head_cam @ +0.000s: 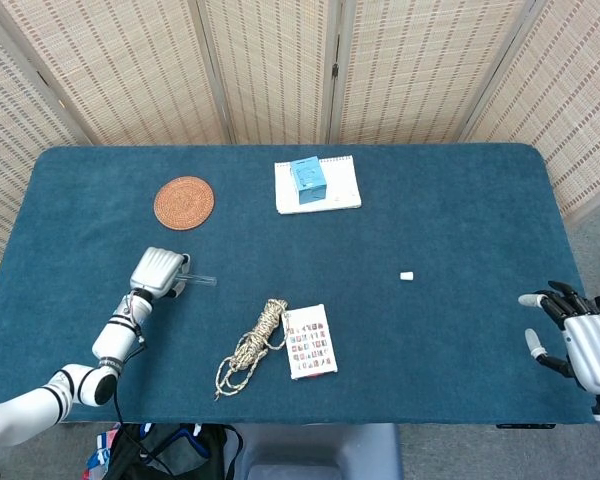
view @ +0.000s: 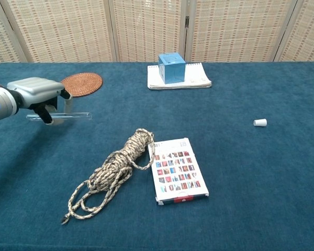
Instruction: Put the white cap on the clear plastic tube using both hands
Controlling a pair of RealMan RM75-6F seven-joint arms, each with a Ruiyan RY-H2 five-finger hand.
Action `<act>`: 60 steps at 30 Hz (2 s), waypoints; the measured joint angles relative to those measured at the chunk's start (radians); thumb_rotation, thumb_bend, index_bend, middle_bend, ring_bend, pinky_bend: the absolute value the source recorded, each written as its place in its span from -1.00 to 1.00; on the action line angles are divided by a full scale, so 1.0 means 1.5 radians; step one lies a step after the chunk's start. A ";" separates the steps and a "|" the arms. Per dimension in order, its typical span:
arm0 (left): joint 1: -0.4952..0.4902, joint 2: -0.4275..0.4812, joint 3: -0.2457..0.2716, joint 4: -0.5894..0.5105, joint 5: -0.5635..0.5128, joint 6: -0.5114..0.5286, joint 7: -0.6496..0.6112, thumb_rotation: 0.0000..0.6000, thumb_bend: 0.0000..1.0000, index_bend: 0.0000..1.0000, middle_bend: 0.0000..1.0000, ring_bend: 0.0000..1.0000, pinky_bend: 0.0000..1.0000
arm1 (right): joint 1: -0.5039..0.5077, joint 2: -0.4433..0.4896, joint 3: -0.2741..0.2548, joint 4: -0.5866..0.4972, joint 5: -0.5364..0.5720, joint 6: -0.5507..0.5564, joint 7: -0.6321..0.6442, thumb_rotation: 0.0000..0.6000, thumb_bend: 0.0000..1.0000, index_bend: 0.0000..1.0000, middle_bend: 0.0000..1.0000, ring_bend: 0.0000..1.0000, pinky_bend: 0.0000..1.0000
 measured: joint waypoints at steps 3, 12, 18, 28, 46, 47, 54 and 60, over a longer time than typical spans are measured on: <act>0.007 0.012 -0.001 -0.021 0.010 0.018 -0.005 1.00 -0.31 0.21 1.00 0.88 1.00 | 0.003 0.004 0.004 -0.010 0.003 -0.001 -0.021 1.00 -0.18 -0.40 -0.34 -0.66 -0.47; 0.024 0.061 0.000 -0.119 0.031 0.058 0.008 1.00 -0.31 0.22 1.00 0.88 1.00 | 0.036 0.018 0.030 -0.045 0.062 -0.052 -0.136 1.00 0.01 -0.40 0.63 0.62 0.41; 0.030 0.086 -0.002 -0.172 0.034 0.077 0.029 1.00 -0.31 0.22 1.00 0.88 1.00 | 0.089 0.027 0.046 -0.063 0.147 -0.169 -0.164 1.00 0.26 -0.40 0.87 0.93 0.68; 0.037 0.116 -0.005 -0.238 0.020 0.096 0.074 1.00 -0.31 0.22 1.00 0.89 1.00 | 0.204 -0.011 0.069 -0.020 0.270 -0.347 -0.196 1.00 0.59 -0.40 1.00 1.00 0.80; 0.043 0.126 0.001 -0.255 0.006 0.100 0.092 1.00 -0.31 0.23 1.00 0.90 1.00 | 0.363 -0.177 0.061 0.168 0.454 -0.506 -0.278 1.00 0.77 -0.40 1.00 1.00 0.86; 0.043 0.126 0.002 -0.256 0.007 0.100 0.092 1.00 -0.31 0.23 1.00 0.90 1.00 | 0.369 -0.185 0.060 0.177 0.461 -0.512 -0.281 1.00 0.77 -0.40 1.00 1.00 0.86; 0.044 0.127 0.004 -0.253 0.006 0.099 0.094 1.00 -0.31 0.23 1.00 0.90 1.00 | 0.409 -0.240 0.042 0.245 0.502 -0.548 -0.301 1.00 0.78 -0.40 1.00 1.00 0.86; 0.048 0.126 0.008 -0.249 0.006 0.101 0.092 1.00 -0.31 0.23 1.00 0.90 1.00 | 0.434 -0.275 0.028 0.286 0.521 -0.568 -0.307 1.00 0.78 -0.40 1.00 1.00 0.86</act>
